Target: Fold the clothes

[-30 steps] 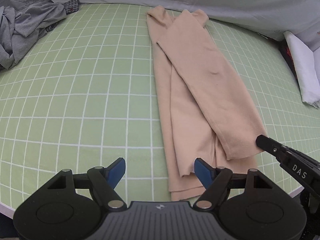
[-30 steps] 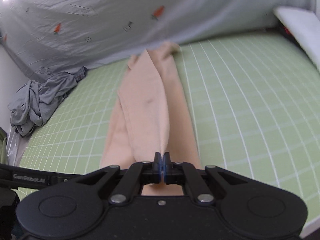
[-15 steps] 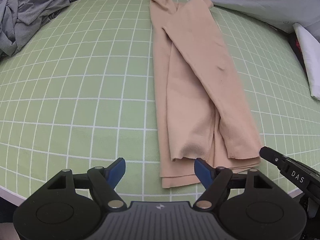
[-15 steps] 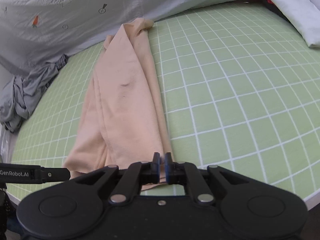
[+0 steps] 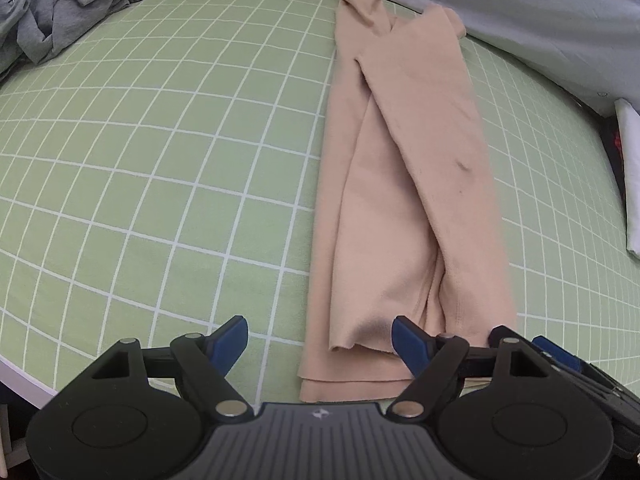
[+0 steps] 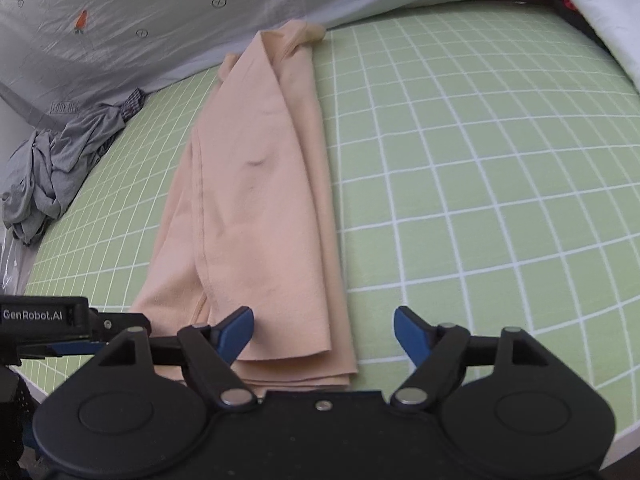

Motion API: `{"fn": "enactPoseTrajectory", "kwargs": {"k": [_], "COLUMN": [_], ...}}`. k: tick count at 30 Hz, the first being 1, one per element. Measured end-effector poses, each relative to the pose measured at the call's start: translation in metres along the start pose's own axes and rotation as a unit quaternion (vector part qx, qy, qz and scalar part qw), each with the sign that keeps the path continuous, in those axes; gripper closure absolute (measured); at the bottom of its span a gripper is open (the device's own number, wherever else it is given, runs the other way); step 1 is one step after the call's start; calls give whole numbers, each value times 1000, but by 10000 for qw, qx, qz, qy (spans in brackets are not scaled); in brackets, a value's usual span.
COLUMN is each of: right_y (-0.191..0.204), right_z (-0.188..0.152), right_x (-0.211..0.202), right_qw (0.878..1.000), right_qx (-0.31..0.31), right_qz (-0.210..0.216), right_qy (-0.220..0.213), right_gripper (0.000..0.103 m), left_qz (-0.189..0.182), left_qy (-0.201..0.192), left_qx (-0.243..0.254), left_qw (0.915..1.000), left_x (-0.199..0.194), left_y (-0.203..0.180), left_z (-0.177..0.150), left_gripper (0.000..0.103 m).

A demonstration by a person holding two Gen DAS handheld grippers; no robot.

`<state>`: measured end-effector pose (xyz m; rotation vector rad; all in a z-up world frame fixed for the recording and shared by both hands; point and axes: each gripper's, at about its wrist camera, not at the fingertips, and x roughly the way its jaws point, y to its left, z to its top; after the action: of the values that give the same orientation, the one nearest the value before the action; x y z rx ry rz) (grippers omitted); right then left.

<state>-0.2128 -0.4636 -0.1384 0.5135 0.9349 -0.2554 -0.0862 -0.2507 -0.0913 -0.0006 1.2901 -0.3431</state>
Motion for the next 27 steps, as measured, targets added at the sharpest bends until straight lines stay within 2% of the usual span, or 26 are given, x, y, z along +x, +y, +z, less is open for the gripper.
{"fn": "enactPoseTrajectory", "kwargs": {"k": [4, 9, 10, 11, 12, 13, 14, 15, 16, 17, 18, 23, 27], "right_y": [11, 28, 29, 30, 32, 33, 33, 33, 33, 33, 32, 32, 38], "right_z": [-2, -7, -7, -7, -8, -8, -8, -8, -8, -9, -9, -22, -22], "right_x": [13, 20, 19, 19, 18, 18, 18, 17, 17, 16, 13, -21, -53], "right_qw": [9998, 9969, 9968, 9966, 9963, 9962, 9963, 9964, 9964, 9963, 9963, 9974, 9943], "right_qx": [-157, -728, -757, -786, -815, -840, -840, -834, -835, -854, -848, -493, -709], "right_qz": [-72, -246, -224, -202, -180, -151, -62, 8, 37, 68, 109, 515, 709], "right_qy": [-32, -139, -154, -170, -185, -196, -170, -138, -117, -104, -76, -130, -369], "right_gripper": [20, 20, 26, 40, 46, 60, 72, 75, 79, 84, 85, 87, 88], "left_qz": [-72, -155, -157, -162, -193, -223, -309, -413, -482, -565, -661, -1136, -1368], "left_qy": [65, -43, -82, -100, -105, -109, -84, -35, 8, 49, 88, 267, 126], "left_qx": [127, 328, 433, 575, 696, 816, 879, 868, 840, 838, 860, 636, 382], "left_qw": [9999, 9993, 9989, 9982, 9973, 9964, 9956, 9954, 9953, 9949, 9941, 9911, 9898], "left_x": [10, 14, 13, 11, 10, 10, 9, 9, 8, 7, 6, -26, -66], "left_y": [-3, -6, -9, -11, -14, -16, -16, -16, -16, -16, -16, -3, -4], "left_z": [-3, -13, -14, -15, -16, -17, -16, -15, -16, -16, -18, -32, -38], "left_gripper": [23, 28, 30, 39, 47, 51, 64, 76, 78, 85, 93, 95, 96]}}
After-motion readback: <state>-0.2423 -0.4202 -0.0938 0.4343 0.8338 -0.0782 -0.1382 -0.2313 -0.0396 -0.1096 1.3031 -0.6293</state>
